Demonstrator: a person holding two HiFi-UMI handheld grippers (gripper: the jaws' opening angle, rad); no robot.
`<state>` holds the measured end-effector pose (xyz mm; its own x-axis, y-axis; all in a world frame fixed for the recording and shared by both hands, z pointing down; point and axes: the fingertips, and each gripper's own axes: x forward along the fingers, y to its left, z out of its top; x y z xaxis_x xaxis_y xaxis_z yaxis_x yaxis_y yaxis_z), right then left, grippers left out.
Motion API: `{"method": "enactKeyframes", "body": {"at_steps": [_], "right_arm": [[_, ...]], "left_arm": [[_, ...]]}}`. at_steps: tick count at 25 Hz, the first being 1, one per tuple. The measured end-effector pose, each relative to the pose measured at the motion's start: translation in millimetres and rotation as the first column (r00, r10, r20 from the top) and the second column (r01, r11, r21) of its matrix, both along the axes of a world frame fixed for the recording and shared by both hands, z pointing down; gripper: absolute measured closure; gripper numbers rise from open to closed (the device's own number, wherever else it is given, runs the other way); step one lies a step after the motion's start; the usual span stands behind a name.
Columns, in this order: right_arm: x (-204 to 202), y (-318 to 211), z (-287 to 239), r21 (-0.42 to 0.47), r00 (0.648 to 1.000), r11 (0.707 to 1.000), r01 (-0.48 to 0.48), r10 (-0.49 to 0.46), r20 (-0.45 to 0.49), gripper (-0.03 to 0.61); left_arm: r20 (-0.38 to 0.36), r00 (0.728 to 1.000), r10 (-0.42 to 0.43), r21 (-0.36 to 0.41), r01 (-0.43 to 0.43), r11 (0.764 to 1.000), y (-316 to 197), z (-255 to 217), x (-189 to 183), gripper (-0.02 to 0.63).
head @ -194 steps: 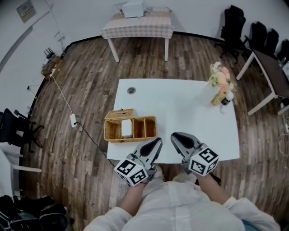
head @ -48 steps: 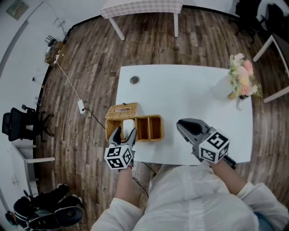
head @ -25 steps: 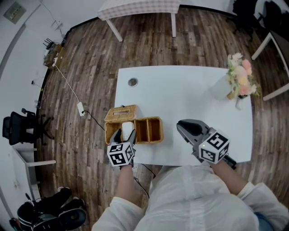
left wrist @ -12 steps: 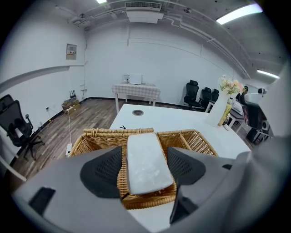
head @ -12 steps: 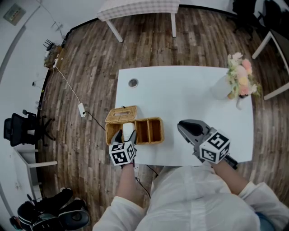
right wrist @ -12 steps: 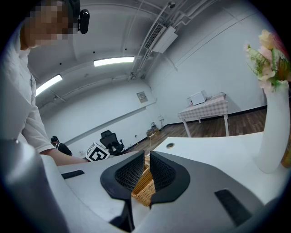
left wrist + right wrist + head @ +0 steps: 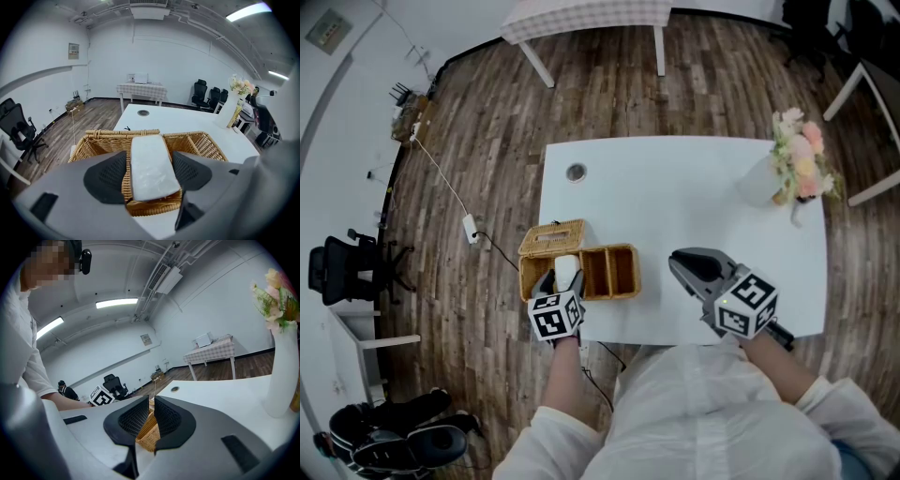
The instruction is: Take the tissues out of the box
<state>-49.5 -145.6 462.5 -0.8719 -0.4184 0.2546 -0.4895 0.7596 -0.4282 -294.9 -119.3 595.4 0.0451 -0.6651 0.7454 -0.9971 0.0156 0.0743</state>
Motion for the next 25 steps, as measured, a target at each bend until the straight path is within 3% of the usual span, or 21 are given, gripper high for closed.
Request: {"method": "enactKeyframes", "body": {"at_steps": [15,25], "right_arm": [[2.9,-5.0,4.7,-0.016,1.000,1.000,-0.008,0.007,0.000,0.540],[6.6,-4.3,8.5,-0.022,1.000,1.000,-0.012,0.012,-0.003,0.540]], "left_arm": [[-0.041,0.999,-0.018,-0.015,0.018,1.000,-1.6,4.0,0.3,0.314],[-0.046,0.999,-0.002,-0.028,0.001,1.000,-2.4,5.2,6.2,0.352]]}}
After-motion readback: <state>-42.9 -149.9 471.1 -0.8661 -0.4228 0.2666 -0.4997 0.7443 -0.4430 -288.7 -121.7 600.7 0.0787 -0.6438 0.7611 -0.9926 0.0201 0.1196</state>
